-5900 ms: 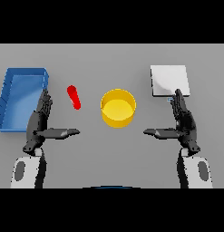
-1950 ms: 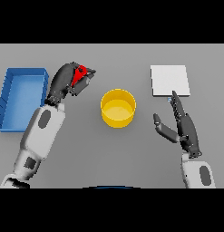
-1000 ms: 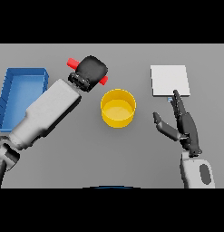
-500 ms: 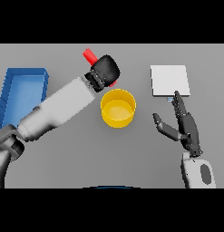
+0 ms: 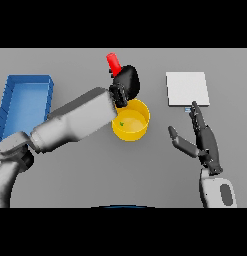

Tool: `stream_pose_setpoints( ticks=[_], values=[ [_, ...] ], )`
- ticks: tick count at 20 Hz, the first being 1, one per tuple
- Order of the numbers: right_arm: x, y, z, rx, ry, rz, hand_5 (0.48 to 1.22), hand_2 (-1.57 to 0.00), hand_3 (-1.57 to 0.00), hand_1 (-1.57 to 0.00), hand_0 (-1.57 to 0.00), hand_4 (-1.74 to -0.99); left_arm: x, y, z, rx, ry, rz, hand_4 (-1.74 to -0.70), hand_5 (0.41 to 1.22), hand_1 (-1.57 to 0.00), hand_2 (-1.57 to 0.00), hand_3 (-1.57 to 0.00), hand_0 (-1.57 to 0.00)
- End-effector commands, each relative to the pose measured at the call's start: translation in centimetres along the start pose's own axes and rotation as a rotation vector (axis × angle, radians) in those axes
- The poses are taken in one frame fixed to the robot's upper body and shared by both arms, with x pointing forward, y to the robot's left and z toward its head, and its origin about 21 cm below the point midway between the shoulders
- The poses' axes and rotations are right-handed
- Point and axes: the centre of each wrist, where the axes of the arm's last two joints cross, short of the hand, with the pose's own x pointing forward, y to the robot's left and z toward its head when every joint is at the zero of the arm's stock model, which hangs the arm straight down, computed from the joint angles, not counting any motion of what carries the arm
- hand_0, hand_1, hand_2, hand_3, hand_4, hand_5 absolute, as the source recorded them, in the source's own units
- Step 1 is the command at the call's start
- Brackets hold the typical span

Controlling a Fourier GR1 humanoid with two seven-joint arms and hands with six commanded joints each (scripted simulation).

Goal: Pick up the red beaker and tilt it to pour out 1 green nut into yellow bowl. Pick up the yellow bowl and place it on the metallic measuring scale.

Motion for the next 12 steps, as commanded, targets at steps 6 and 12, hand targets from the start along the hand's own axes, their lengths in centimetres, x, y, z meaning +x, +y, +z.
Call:
stream_pose_setpoints(
  ticks=[6,12],
  values=[
    [-0.2,-0.3,-0.4,-0.004,0.011,0.022,0.588,0.00,0.00,0.00,0.00,-1.264,-0.3,0.1,-0.4,-0.033,0.005,-0.114,-1.74,1.221,-1.57,-1.57,-1.57,-1.57],
    [-0.1,-0.1,-0.4,-0.005,-0.009,0.021,0.587,0.00,0.00,0.00,0.00,-1.226,-2.2,1.6,0.0,-0.005,0.061,-0.153,-1.74,1.189,-1.57,-1.57,-1.57,-1.57]
  ],
)
